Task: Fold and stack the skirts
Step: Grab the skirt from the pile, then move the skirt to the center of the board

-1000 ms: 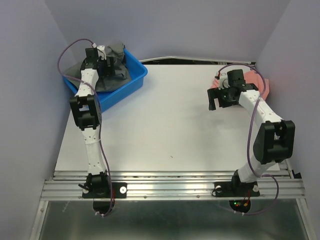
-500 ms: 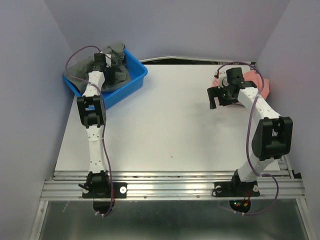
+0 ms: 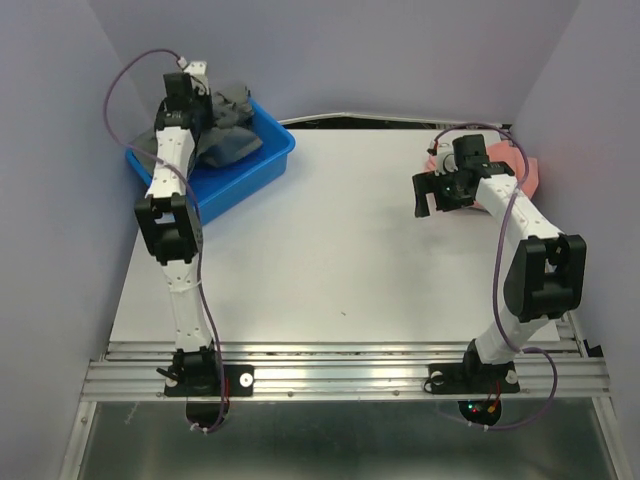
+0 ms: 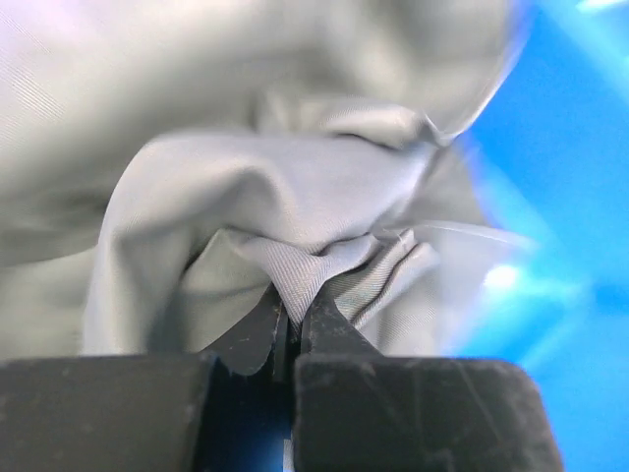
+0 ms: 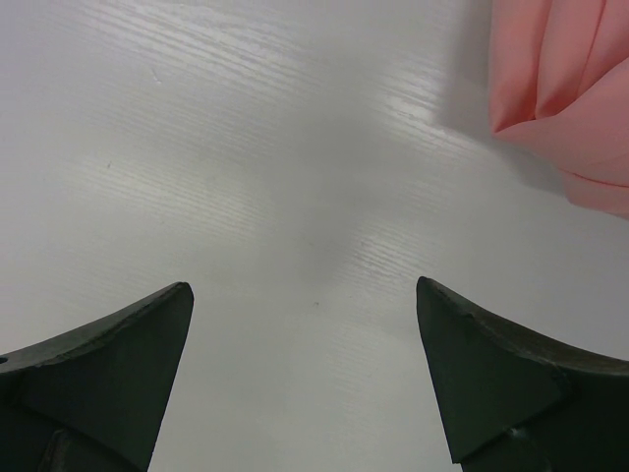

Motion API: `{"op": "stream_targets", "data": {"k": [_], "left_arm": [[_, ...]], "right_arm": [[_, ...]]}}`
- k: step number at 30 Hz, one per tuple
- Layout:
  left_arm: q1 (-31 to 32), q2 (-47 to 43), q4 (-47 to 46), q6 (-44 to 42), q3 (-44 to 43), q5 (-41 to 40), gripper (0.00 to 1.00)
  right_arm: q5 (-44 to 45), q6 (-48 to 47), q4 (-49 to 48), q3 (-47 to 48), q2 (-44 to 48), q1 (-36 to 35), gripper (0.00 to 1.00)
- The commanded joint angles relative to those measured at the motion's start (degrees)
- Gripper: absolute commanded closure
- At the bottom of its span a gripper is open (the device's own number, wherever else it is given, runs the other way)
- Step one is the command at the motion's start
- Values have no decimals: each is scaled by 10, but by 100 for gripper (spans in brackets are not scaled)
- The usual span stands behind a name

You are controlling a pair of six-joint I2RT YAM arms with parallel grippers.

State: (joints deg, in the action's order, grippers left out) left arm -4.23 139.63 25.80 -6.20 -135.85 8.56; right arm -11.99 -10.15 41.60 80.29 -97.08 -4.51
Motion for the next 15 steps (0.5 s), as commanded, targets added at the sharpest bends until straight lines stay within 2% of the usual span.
{"op": "stream_targets", "data": {"k": [1, 8, 12, 15], "left_arm": [[-3, -188, -180, 42, 1, 61, 100], [-3, -256, -370, 137, -6, 112, 100], [4, -275, -441, 199, -35, 155, 100], [17, -304, -480, 250, -34, 221, 100]], "right_arm": [[-31, 17, -16, 29, 36, 3, 0], [-69, 36, -24, 37, 46, 3, 0], [-83, 43, -28, 42, 49, 3, 0], [-93, 50, -31, 44, 52, 3, 0]]}}
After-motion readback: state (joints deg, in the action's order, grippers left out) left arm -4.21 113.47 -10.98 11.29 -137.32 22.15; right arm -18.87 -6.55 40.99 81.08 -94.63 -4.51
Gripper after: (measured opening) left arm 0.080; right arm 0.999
